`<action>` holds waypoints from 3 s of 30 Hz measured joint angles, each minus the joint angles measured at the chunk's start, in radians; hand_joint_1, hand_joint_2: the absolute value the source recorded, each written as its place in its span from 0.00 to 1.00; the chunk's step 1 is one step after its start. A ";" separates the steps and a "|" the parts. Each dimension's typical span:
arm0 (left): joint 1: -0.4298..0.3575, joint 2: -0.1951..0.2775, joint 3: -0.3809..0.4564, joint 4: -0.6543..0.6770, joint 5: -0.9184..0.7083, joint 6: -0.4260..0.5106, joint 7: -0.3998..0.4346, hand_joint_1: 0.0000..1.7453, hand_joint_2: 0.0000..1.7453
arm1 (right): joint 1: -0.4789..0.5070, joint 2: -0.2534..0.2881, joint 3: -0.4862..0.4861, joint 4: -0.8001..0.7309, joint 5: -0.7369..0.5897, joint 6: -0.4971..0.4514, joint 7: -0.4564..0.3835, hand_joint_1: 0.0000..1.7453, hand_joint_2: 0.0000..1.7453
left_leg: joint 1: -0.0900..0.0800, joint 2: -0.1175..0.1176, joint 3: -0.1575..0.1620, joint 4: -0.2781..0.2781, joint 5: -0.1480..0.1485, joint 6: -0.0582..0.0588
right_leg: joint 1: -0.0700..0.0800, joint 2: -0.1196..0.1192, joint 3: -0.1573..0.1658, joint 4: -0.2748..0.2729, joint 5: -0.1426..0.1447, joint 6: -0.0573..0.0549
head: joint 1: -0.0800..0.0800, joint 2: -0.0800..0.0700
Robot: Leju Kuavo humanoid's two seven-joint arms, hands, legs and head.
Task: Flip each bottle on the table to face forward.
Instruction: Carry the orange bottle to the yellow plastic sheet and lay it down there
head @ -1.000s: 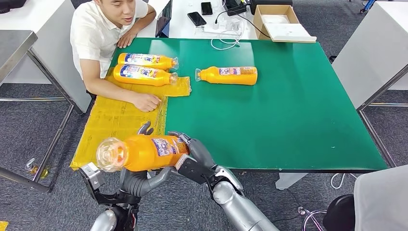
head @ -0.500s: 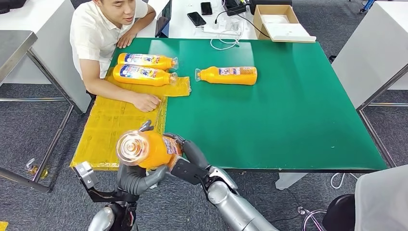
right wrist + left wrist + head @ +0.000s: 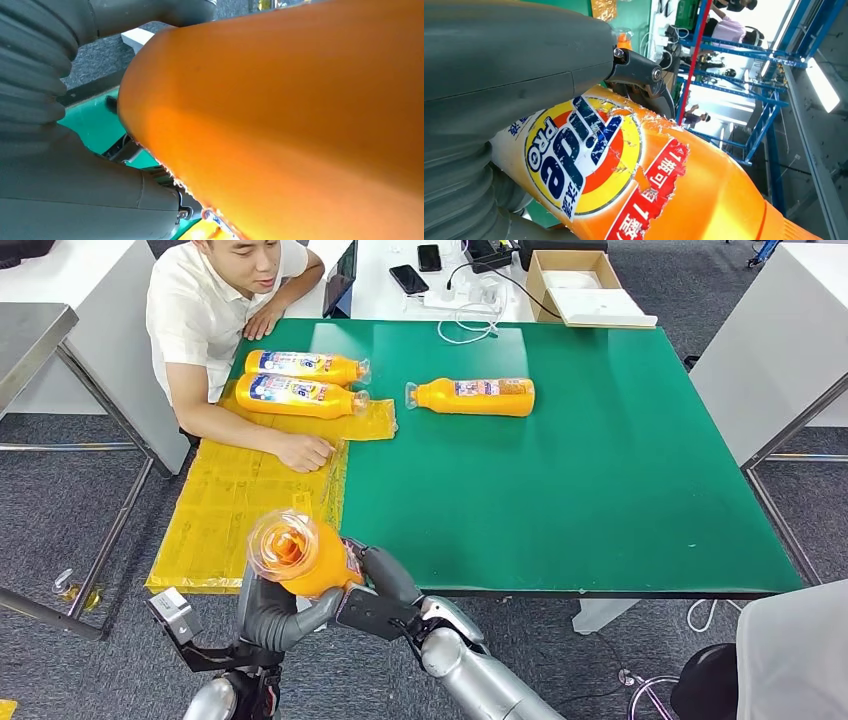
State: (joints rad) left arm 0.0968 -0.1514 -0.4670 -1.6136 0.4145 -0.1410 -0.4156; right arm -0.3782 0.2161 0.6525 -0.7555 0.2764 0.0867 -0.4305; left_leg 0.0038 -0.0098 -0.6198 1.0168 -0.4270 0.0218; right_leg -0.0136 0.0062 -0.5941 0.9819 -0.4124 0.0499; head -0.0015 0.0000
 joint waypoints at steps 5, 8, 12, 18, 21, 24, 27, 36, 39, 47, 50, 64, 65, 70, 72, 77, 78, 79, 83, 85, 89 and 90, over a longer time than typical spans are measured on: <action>0.004 0.000 0.011 -0.008 -0.060 0.062 -0.006 1.00 1.00 | 0.024 -0.003 0.023 -0.030 -0.001 -0.009 -0.009 0.00 0.00 | 0.000 0.000 0.000 0.000 0.000 0.000 | 0.000 0.000 0.000 0.000 0.000 0.000 | 0.000 0.000; 0.003 0.002 0.024 -0.023 -0.113 0.105 -0.004 1.00 1.00 | 0.067 -0.021 0.029 -0.090 0.015 -0.043 -0.035 0.00 0.00 | 0.000 -0.001 0.000 0.000 0.000 0.000 | 0.000 0.000 0.000 0.000 0.000 0.000 | 0.000 0.000; 0.001 0.007 0.040 -0.037 -0.134 0.119 0.002 1.00 1.00 | 0.118 -0.045 0.032 -0.165 0.029 -0.062 -0.047 0.00 0.00 | 0.000 0.000 -0.001 0.000 0.000 0.000 | 0.000 0.000 0.000 0.000 0.000 0.000 | 0.000 0.000; 0.005 0.013 0.055 -0.040 -0.156 0.137 0.015 1.00 1.00 | 0.135 -0.059 0.044 -0.232 0.040 -0.076 -0.063 0.00 0.00 | 0.000 0.000 0.000 0.000 0.000 0.000 | 0.000 0.000 -0.001 0.000 0.000 0.000 | 0.000 0.000; 0.007 0.017 0.064 -0.040 -0.199 0.167 0.024 1.00 1.00 | 0.161 -0.073 0.043 -0.270 0.073 -0.112 -0.084 0.00 0.00 | 0.000 0.000 0.000 0.000 0.000 0.000 | 0.000 0.000 -0.001 0.000 0.000 0.000 | 0.000 0.000; 0.009 0.023 0.085 -0.041 -0.231 0.192 0.034 1.00 1.00 | 0.202 -0.094 0.035 -0.322 0.121 -0.160 -0.115 0.00 0.00 | 0.000 0.000 -0.001 0.000 0.000 0.000 | 0.000 0.000 -0.001 0.000 0.000 0.000 | 0.000 0.000; 0.016 0.029 0.111 -0.042 -0.243 0.195 0.038 1.00 1.00 | 0.252 -0.109 0.014 -0.356 0.145 -0.189 -0.141 0.00 0.00 | 0.000 0.000 -0.001 0.000 -0.001 -0.001 | 0.000 0.000 -0.001 0.000 0.000 0.000 | 0.000 0.000; 0.023 0.040 0.143 -0.044 -0.271 0.206 0.041 1.00 1.00 | 0.312 -0.126 -0.019 -0.388 0.162 -0.209 -0.156 0.00 0.00 | 0.000 0.000 -0.001 0.000 -0.001 -0.001 | 0.000 0.000 -0.001 0.000 -0.001 -0.001 | 0.000 0.000; 0.021 0.045 0.149 -0.044 -0.359 0.255 0.043 1.00 1.00 | 0.330 -0.127 -0.033 -0.389 0.175 -0.244 -0.172 0.00 0.00 | 0.000 0.000 -0.001 0.000 -0.001 -0.001 | 0.000 0.000 -0.001 0.000 0.000 -0.001 | 0.000 0.000; -0.054 0.058 0.154 0.028 -0.775 0.421 0.074 1.00 1.00 | 0.358 -0.137 -0.063 -0.389 0.188 -0.319 -0.196 0.00 0.00 | 0.000 0.000 -0.001 0.000 -0.001 -0.001 | 0.000 0.000 -0.002 0.000 0.000 0.000 | 0.000 0.000; -0.146 0.058 0.143 0.159 -0.895 0.429 0.114 1.00 1.00 | 0.354 -0.134 -0.067 -0.388 0.180 -0.299 -0.209 0.00 0.00 | 0.000 -0.001 -0.001 0.000 0.001 -0.001 | 0.000 -0.001 -0.001 0.000 0.000 -0.001 | 0.000 0.000; -0.560 0.017 0.054 0.887 -1.222 0.530 0.155 1.00 1.00 | 0.308 -0.099 -0.069 -0.344 0.172 -0.224 -0.238 0.00 0.00 | 0.000 0.000 -0.001 0.000 0.003 -0.002 | 0.000 -0.001 -0.001 0.000 0.003 -0.003 | 0.000 0.000; -0.569 0.016 0.051 0.903 -1.228 0.531 0.164 1.00 1.00 | 0.308 -0.099 -0.069 -0.343 0.172 -0.223 -0.238 0.00 0.00 | 0.000 0.000 -0.001 0.000 0.003 -0.002 | 0.000 -0.001 -0.001 0.000 0.003 -0.003 | 0.000 0.000; -0.638 0.011 0.041 1.005 -1.329 0.516 0.280 1.00 1.00 | 0.308 -0.097 -0.068 -0.341 0.170 -0.210 -0.238 0.00 0.00 | 0.000 0.001 -0.001 0.000 0.003 -0.002 | 0.001 -0.001 -0.002 0.000 0.003 -0.003 | 0.000 0.000; -0.679 0.011 0.040 1.057 -1.374 0.488 0.339 1.00 1.00 | 0.308 -0.095 -0.066 -0.340 0.165 -0.203 -0.238 0.00 0.00 | 0.001 0.000 0.000 0.000 0.004 -0.003 | 0.001 -0.001 -0.001 0.000 0.003 -0.003 | 0.000 0.000; -0.765 0.009 0.035 1.166 -1.443 0.432 0.440 1.00 1.00 | 0.308 -0.089 -0.056 -0.328 0.154 -0.197 -0.244 0.00 0.00 | 0.001 0.000 0.003 0.000 0.004 -0.003 | 0.001 -0.001 0.003 0.001 0.003 -0.003 | 0.000 0.000; -0.777 0.009 0.033 1.182 -1.449 0.422 0.453 1.00 1.00 | 0.307 -0.088 -0.055 -0.325 0.151 -0.197 -0.247 0.00 0.00 | 0.001 0.000 0.003 0.000 0.004 -0.003 | 0.001 -0.001 0.003 0.001 0.003 -0.003 | 0.000 0.000; -0.787 0.008 0.031 1.197 -1.454 0.411 0.465 1.00 1.00 | 0.307 -0.086 -0.055 -0.323 0.147 -0.197 -0.249 0.00 0.00 | 0.001 0.000 0.004 0.000 0.004 -0.003 | 0.001 -0.001 0.003 0.001 0.003 -0.003 | 0.000 0.000; -0.817 0.008 0.028 1.238 -1.460 0.375 0.486 1.00 1.00 | 0.307 -0.084 -0.055 -0.313 0.139 -0.199 -0.250 0.00 0.00 | 0.001 0.000 0.004 0.000 0.004 -0.003 | 0.001 -0.001 0.004 0.001 0.003 -0.003 | 0.000 0.000; -0.826 0.008 0.027 1.251 -1.460 0.372 0.488 1.00 1.00 | 0.307 -0.084 -0.055 -0.309 0.138 -0.199 -0.250 0.00 0.00 | 0.001 0.001 0.005 0.000 0.004 -0.003 | 0.001 -0.001 0.004 0.001 0.003 -0.003 | 0.000 0.000; -0.835 0.008 0.026 1.266 -1.460 0.371 0.490 1.00 1.00 | 0.307 -0.083 -0.055 -0.303 0.138 -0.199 -0.250 0.00 0.00 | 0.001 0.001 0.005 0.000 0.004 -0.003 | 0.001 -0.001 0.004 0.001 0.003 -0.003 | 0.000 0.000; -0.835 0.008 0.026 1.268 -1.460 0.371 0.490 1.00 1.00 | 0.307 -0.083 -0.055 -0.302 0.138 -0.199 -0.250 0.00 0.00 | 0.001 0.001 0.005 0.000 0.004 -0.003 | 0.001 -0.001 0.004 0.001 0.003 -0.003 | 0.000 0.000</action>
State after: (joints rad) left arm -0.7387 -0.1434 -0.4415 -0.3456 -1.0454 0.2304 0.0740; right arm -0.0710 0.1331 0.5978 -1.0573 0.4144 -0.1122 -0.6806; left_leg 0.0046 -0.0093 -0.6151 1.0164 -0.4225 0.0186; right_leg -0.0125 0.0055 -0.5904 0.9831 -0.4092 0.0466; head -0.0013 0.0000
